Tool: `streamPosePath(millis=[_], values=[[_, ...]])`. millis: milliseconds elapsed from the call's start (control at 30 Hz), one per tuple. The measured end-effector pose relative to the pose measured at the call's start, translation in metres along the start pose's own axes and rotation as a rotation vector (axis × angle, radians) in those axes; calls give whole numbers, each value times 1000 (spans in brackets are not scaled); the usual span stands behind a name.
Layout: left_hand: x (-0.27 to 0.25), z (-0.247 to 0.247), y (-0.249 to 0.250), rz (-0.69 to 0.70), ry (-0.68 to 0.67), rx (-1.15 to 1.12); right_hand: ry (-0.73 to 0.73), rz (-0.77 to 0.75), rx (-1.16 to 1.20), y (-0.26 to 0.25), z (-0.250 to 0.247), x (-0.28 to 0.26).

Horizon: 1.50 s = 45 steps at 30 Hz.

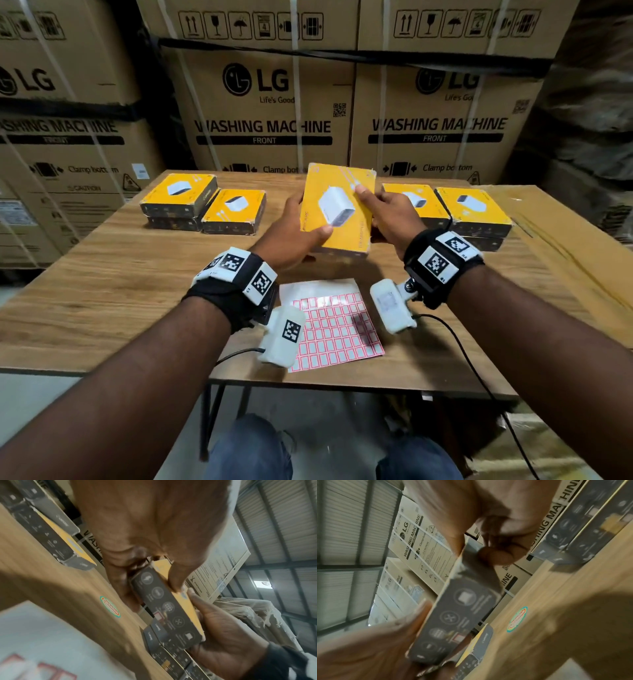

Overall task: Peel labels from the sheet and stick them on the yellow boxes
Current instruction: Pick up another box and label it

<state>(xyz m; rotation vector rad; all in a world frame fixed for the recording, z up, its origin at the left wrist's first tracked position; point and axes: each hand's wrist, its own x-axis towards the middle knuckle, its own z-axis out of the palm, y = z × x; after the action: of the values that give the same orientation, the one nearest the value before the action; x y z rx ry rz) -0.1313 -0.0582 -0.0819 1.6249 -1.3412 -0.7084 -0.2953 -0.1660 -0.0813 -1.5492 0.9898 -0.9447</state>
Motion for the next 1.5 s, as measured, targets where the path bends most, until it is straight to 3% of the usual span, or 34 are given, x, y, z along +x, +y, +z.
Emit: streamPosePath(millis=[100,200,467,767,1000,1267,1500], values=[[-4,16,8,-181,-75,-185,31,96,-45,14,-10,1],[-3,24,14,-264,-95,-177,73,129,-81,22,-20,-1],[6,65,26,-217,-118,-40,195,83,-215,27,-62,-10],[19,155,43,-163,-286,98,237,221,-435,55,-152,-29],[38,210,63,-202,-290,101,267,352,-553,60,-198,-35],[40,243,60,-209,-351,112,230,419,-621,67,-219,-43],[43,245,59,-208,-272,232,231,432,-624,74,-214,-40]])
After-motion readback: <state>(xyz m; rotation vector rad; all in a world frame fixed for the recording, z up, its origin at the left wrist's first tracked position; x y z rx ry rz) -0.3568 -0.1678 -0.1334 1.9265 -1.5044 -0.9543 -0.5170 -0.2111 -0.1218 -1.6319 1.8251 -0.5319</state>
